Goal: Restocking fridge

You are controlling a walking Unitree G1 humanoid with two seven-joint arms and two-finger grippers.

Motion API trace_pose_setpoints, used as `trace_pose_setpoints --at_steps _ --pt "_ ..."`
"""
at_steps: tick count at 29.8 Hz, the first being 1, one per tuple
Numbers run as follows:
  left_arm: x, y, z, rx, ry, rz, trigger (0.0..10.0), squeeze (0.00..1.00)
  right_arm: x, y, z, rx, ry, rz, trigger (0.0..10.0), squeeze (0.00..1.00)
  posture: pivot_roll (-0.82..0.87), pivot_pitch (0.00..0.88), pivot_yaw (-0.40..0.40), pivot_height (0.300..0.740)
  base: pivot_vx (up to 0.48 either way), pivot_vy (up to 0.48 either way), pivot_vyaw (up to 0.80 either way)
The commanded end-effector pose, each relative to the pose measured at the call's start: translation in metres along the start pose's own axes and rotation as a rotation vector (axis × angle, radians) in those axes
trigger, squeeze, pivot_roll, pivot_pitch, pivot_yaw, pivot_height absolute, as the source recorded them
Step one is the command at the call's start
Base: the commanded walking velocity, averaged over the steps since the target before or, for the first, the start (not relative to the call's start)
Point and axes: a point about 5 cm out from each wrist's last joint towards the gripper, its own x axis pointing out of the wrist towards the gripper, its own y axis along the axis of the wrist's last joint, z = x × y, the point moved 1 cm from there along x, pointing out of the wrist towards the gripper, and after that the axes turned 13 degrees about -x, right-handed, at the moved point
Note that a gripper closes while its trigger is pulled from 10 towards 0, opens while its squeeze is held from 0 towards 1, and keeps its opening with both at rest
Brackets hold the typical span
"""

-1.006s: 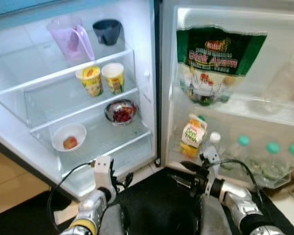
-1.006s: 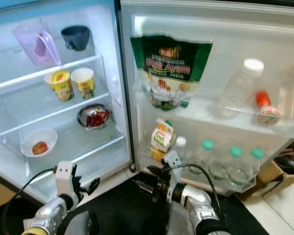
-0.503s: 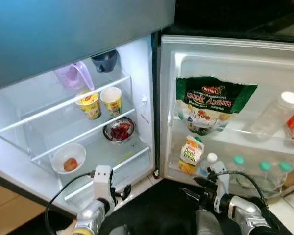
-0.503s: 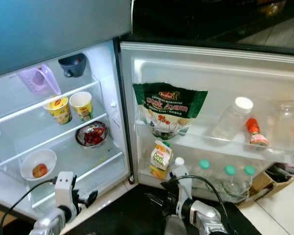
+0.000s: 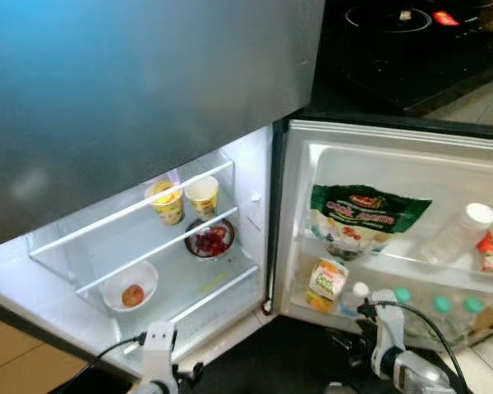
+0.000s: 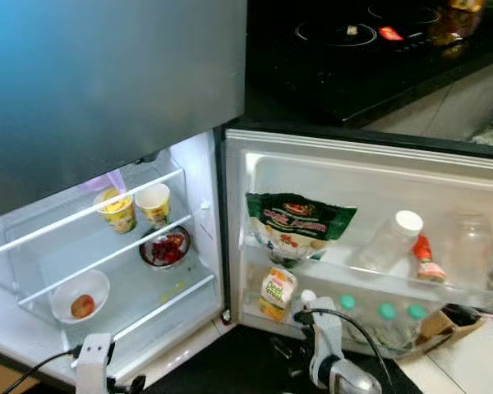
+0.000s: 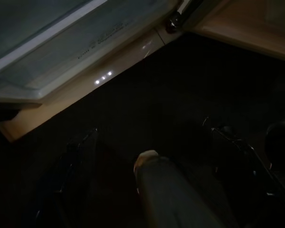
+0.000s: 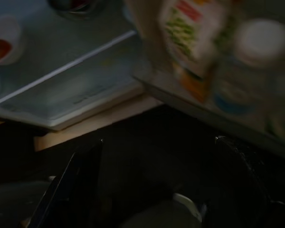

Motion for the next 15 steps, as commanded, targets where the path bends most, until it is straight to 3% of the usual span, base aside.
trace_pose_setpoints --at_steps 1,11,15 --pt "-0.004 -0.005 -0.008 0.006 0.027 -0.025 10.0 0.00 -0.004 -0.011 0.001 0.039 -0.021 -0.032 10.0 0.00 -0.03 0.029 0.027 0.684 0.000 0.000 0.00" --pt "-0.010 -0.019 -0.017 -0.022 0.079 -0.077 10.0 0.00 -0.015 -0.035 0.005 0.172 -0.083 -0.073 10.0 0.00 -0.03 0.037 0.040 0.724 0.000 0.000 0.00" --pt "-0.012 -0.027 -0.019 -0.031 0.091 -0.098 10.0 0.00 -0.016 -0.040 0.004 0.172 -0.080 -0.092 10.0 0.00 -0.03 0.038 0.035 0.733 0.000 0.000 0.00"
